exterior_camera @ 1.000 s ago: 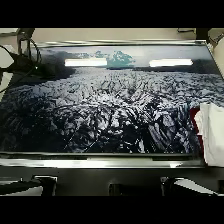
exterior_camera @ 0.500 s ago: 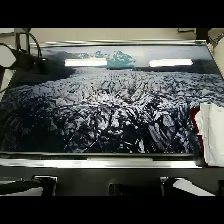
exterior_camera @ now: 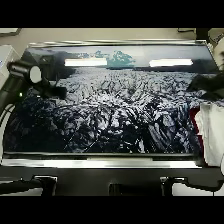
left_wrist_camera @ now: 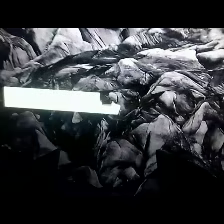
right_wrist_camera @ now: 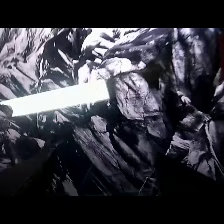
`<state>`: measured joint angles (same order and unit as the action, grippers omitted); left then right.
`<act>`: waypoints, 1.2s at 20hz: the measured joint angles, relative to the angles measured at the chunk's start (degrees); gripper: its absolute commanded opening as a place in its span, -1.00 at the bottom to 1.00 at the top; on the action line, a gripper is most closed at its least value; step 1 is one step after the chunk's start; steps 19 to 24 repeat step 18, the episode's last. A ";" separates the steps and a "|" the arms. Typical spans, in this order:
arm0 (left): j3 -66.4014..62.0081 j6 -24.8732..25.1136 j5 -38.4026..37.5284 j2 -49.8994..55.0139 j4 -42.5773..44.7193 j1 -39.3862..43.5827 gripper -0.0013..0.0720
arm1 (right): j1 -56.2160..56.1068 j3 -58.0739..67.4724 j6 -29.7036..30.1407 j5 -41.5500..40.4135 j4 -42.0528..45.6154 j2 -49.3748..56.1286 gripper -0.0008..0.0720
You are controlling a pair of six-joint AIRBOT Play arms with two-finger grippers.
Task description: Fold the clothes and pants, and hang the long-sleeved shirts on hangers.
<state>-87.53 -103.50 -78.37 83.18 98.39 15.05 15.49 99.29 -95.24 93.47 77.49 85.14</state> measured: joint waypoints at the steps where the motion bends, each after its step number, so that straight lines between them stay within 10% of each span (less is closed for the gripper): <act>1: 1.81 -0.26 1.20 -0.83 -0.92 0.26 0.98 | -1.51 -0.44 -0.44 0.39 0.35 0.35 0.96; 24: 6.82 1.03 5.33 -3.06 -1.38 0.70 0.98 | -5.33 -1.42 -1.25 0.87 1.14 1.16 0.94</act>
